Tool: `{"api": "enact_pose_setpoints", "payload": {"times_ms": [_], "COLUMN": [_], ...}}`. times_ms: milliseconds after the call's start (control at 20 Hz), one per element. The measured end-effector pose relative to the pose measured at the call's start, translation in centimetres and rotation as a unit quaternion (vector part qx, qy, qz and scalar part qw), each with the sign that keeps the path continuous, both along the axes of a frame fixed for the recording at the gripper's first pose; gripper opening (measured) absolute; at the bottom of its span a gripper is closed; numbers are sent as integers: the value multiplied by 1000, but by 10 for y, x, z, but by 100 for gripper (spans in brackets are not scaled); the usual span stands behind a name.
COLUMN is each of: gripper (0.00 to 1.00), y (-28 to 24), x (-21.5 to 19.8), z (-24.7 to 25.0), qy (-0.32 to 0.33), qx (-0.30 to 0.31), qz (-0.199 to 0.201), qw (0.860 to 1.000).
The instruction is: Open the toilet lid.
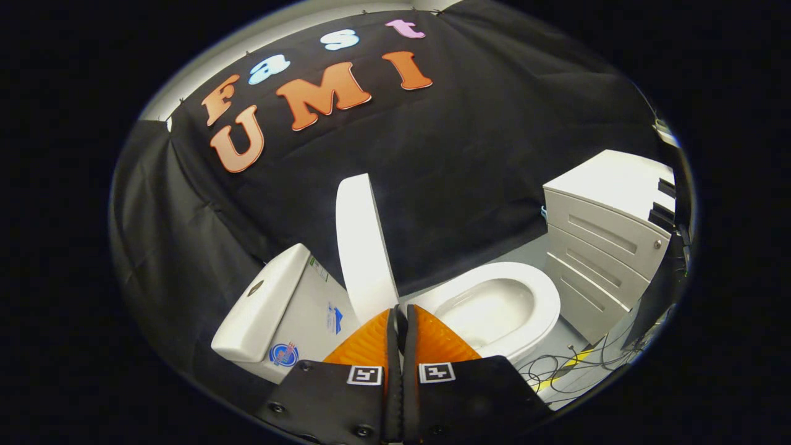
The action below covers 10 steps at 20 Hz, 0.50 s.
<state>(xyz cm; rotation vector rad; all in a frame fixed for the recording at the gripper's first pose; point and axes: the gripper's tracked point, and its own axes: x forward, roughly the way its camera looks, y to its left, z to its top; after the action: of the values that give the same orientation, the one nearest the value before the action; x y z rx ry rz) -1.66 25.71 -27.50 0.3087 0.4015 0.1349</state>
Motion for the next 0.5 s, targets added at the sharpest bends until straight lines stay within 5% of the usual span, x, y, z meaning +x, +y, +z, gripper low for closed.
{"api": "enact_pose_setpoints", "payload": {"times_ms": [500], "gripper": [8], "y": [65], "x": [-15], "z": [6], "qy": [-26], "qx": [-51], "qz": [39], "qw": [998]}}
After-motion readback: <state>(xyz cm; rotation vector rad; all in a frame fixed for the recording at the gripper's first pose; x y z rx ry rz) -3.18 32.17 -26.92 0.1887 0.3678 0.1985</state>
